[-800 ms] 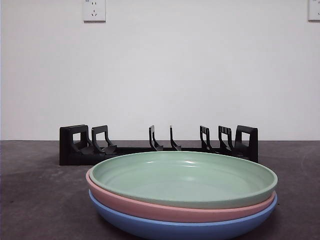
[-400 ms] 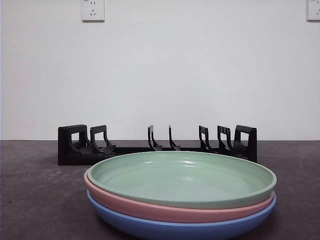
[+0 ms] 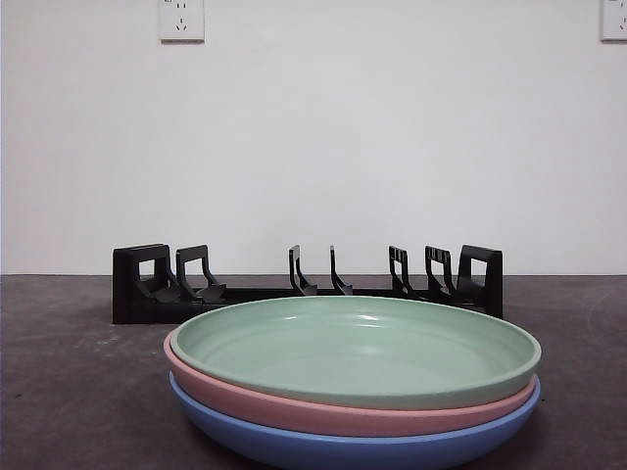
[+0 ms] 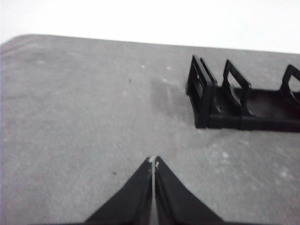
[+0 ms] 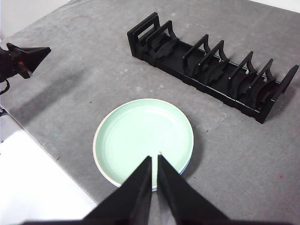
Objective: Place the plate
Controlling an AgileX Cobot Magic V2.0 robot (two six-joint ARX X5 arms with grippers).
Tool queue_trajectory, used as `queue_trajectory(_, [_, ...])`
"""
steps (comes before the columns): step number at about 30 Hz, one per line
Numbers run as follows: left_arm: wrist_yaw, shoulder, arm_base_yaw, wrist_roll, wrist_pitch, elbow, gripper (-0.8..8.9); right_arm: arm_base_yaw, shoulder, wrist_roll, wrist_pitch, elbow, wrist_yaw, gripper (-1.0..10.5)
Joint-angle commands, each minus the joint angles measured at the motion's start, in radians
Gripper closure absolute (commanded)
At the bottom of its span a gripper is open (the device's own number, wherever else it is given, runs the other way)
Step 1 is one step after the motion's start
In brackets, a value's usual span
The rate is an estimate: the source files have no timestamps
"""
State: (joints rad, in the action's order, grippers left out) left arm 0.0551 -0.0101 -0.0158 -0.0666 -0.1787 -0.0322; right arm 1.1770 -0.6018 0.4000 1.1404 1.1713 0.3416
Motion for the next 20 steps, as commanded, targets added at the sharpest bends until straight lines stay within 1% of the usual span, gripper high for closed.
queue_trajectory(1, [-0.004, 0.007, 0.000, -0.005, -0.008, 0.020, 8.07, 0.012, -0.003, 0.005, -0.011, 0.017, 0.003, 9.3])
queue_trajectory(20, [-0.003, 0.007, 0.003, -0.005, -0.007, 0.020, 8.07, 0.012, -0.003, 0.005, -0.010, 0.017, 0.003, 9.3])
